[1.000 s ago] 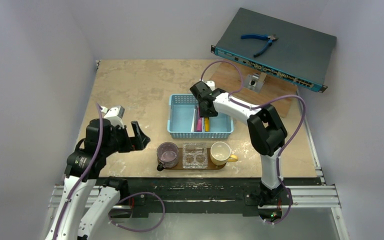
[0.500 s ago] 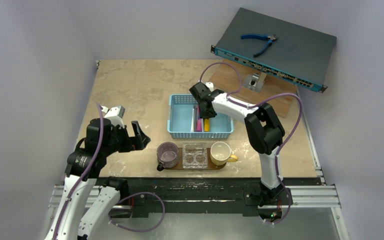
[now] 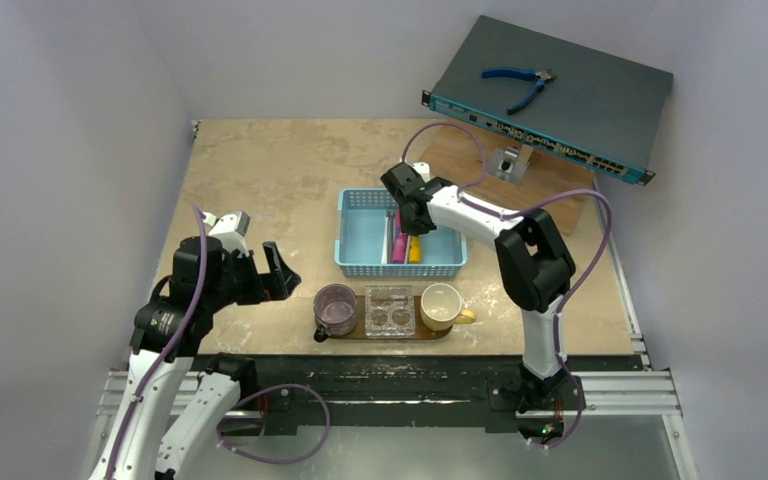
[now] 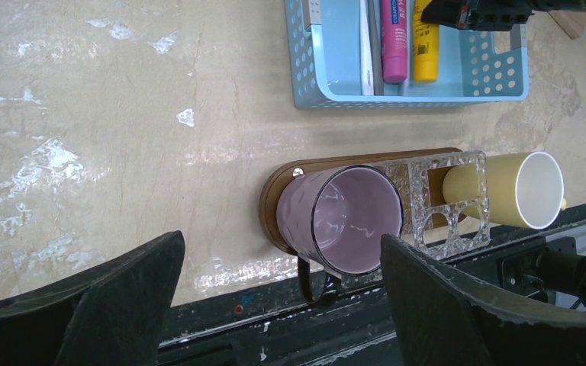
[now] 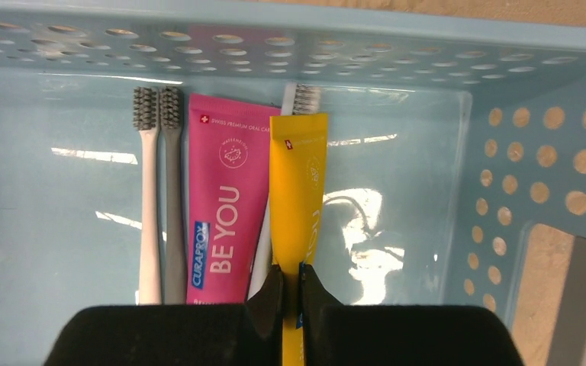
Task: Prepare toiletry sets of a toothbrush and toothpaste on the tray
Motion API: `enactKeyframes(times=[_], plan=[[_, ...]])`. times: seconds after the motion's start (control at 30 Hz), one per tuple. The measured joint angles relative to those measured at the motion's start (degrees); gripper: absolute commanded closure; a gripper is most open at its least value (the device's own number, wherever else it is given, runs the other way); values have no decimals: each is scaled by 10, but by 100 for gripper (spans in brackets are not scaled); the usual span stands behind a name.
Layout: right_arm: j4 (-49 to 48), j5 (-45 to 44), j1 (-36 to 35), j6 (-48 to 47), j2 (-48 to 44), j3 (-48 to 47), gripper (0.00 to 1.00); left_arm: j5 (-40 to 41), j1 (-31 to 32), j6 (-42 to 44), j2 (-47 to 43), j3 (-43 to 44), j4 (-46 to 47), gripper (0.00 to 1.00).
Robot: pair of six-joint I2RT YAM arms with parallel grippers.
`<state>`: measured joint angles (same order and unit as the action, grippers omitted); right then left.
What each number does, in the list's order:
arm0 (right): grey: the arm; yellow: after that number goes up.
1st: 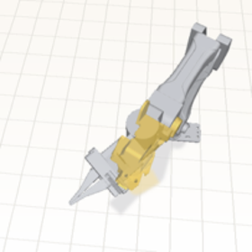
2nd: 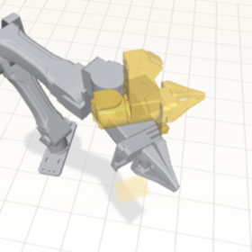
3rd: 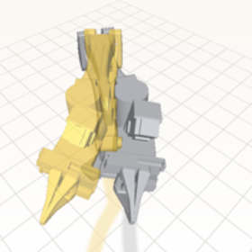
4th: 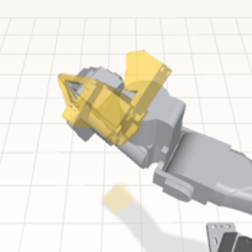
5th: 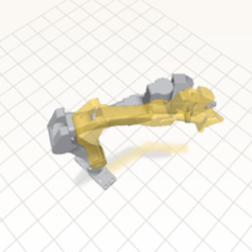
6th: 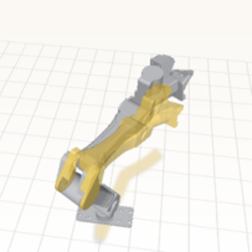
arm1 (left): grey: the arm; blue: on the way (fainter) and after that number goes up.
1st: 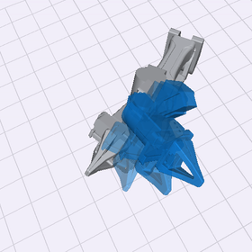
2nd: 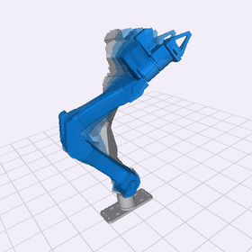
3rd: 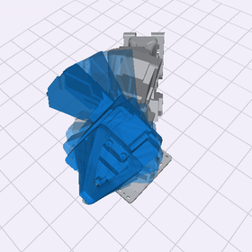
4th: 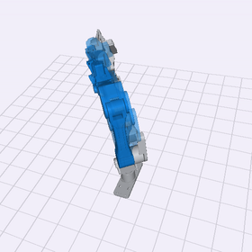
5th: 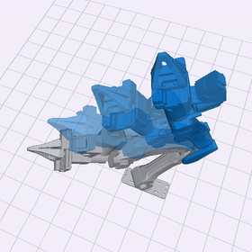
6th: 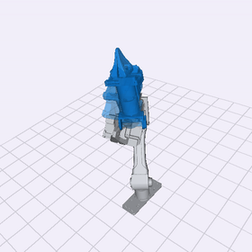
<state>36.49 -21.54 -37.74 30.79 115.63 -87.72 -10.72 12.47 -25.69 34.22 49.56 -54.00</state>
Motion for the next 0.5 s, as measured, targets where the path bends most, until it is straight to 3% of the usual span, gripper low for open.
enactKeyframes(times=[0.27, 0.5], plan=[[3, -5, -3, 0, -106, 7, 100, -18, 0, 6, -4, 0, 0, 0], [-3, -15, -44, -6, -210, 7, 100, -83, 1, 12, -4, 18, 1, 0]])
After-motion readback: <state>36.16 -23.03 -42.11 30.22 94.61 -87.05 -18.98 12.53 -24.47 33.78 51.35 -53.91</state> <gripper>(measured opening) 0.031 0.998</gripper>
